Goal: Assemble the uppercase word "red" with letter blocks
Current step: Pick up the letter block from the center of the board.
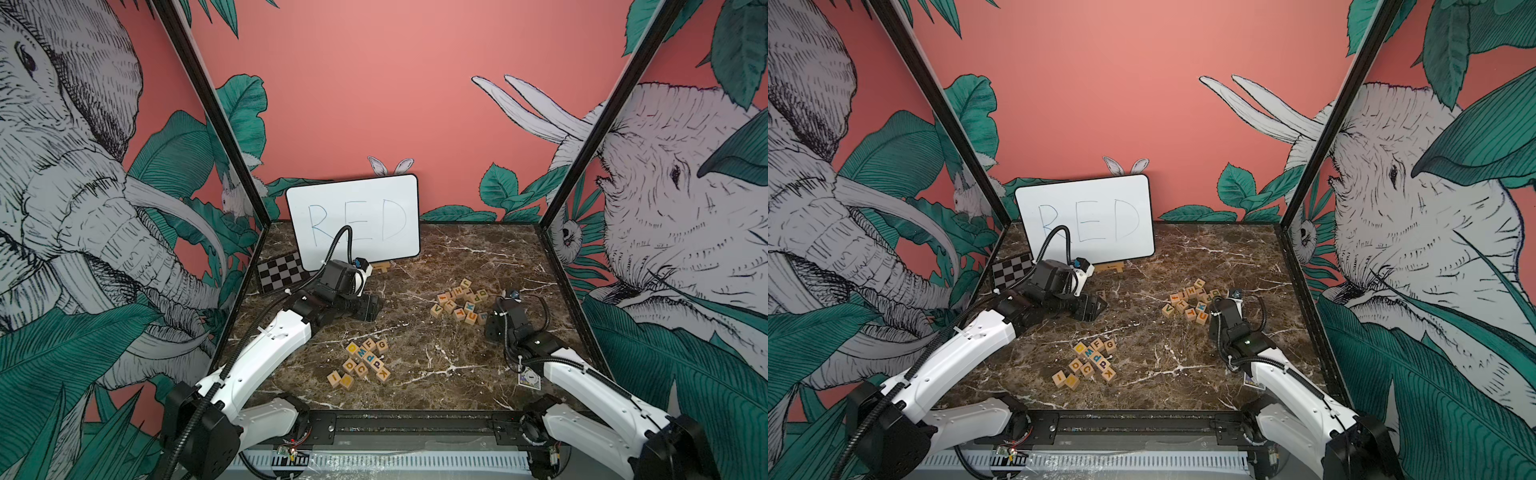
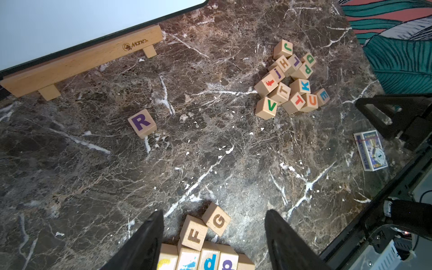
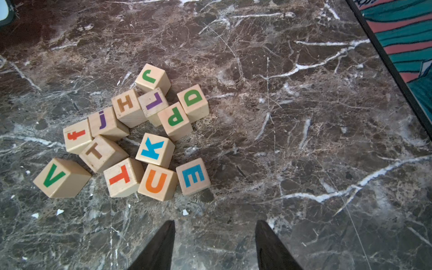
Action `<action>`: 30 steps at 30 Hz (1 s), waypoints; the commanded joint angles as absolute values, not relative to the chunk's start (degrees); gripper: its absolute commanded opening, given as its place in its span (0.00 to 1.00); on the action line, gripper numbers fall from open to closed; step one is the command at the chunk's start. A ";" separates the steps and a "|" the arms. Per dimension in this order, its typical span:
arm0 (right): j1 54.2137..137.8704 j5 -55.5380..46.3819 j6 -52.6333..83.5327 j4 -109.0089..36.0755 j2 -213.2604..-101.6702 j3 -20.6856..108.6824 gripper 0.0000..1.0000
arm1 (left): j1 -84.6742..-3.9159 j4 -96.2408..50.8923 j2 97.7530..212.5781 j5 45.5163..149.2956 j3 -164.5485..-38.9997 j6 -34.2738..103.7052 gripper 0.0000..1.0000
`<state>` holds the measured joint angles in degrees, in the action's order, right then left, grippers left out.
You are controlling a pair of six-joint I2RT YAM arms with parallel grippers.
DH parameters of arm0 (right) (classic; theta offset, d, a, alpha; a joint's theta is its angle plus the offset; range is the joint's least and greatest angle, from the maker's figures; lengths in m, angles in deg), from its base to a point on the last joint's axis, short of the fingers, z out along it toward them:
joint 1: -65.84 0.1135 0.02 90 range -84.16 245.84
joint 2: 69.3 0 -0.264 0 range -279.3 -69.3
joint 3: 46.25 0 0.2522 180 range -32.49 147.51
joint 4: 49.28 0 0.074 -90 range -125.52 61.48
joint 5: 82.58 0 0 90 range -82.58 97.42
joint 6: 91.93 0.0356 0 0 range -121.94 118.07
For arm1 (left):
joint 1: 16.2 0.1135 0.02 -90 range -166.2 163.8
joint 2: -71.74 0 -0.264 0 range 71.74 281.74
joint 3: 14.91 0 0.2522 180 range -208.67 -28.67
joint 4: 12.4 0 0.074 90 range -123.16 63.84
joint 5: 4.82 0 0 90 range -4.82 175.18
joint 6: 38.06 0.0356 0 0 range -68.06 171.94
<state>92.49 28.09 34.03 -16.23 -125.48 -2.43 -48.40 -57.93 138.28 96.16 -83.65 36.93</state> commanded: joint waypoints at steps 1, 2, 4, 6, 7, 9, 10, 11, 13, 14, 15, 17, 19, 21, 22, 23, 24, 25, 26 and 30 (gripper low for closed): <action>92.21 28.01 44.47 -12.83 -127.88 0.91 0.55 | -48.36 -57.88 136.22 94.72 -82.90 36.91 0.71; 92.26 27.95 47.61 -11.27 -128.75 2.00 0.55 | -48.36 -57.88 136.13 94.51 -82.90 36.82 0.71; 92.20 27.23 54.10 -9.12 -130.10 3.71 0.55 | -48.31 -57.88 136.07 94.14 -82.81 36.58 0.71; 91.91 26.64 61.23 -7.22 -131.57 5.38 0.56 | -48.28 -57.91 135.96 94.32 -82.90 36.47 0.71; 91.86 26.43 64.17 -6.52 -132.36 5.97 0.56 | -48.28 -57.89 135.90 94.32 -82.88 36.41 0.71; 91.55 25.35 69.41 -6.40 -134.54 6.99 0.57 | -48.28 -57.91 135.79 94.20 -82.81 36.29 0.71; 91.23 24.78 71.39 -6.59 -136.07 7.39 0.57 | -48.28 -57.92 135.76 94.14 -82.85 36.29 0.71; 91.02 24.22 72.59 -6.73 -137.51 8.02 0.57 | -48.28 -57.89 135.71 94.15 -82.81 36.29 0.71; 90.17 22.78 74.09 -7.27 -141.14 9.49 0.56 | -48.28 -57.96 135.59 94.21 -82.81 36.29 0.71; 90.02 22.78 74.46 -6.99 -142.52 10.38 0.55 | -48.23 -57.94 135.56 94.21 -82.81 36.29 0.71; 89.84 22.77 74.82 -7.07 -144.16 11.35 0.55 | -48.21 -57.89 135.46 94.20 -82.81 36.29 0.71; 89.62 22.33 75.06 -7.36 -146.71 13.08 0.54 | -48.27 -57.81 135.35 94.06 -82.66 36.29 0.71; 89.46 22.29 75.25 -7.45 -148.73 14.46 0.54 | -48.28 -57.69 135.20 94.05 -82.55 36.29 0.71; 89.48 22.87 75.78 -7.37 -150.23 15.68 0.54 | -48.28 -57.70 135.17 93.97 -82.61 36.29 0.71; 89.40 23.10 75.98 -7.39 -150.62 16.02 0.54 | -48.28 -57.72 135.11 94.01 -82.59 36.38 0.71; 89.33 23.49 76.59 -7.10 -151.10 16.37 0.54 | -48.28 -57.62 135.02 93.89 -82.55 36.46 0.71; 89.26 23.62 76.64 -6.87 -151.51 16.61 0.54 | -48.28 -57.62 134.97 93.71 -82.55 36.47 0.71; 89.22 23.74 78.20 -6.78 -151.89 16.68 0.55 | -48.28 -57.61 134.98 93.54 -82.54 36.47 0.71; 89.22 23.69 78.95 -6.86 -152.16 16.73 0.55 | -48.28 -57.64 134.93 93.37 -82.55 36.48 0.71; 89.13 23.33 80.95 -5.52 -153.88 17.60 0.55 | -48.28 -57.71 134.75 93.25 -82.55 36.55 0.71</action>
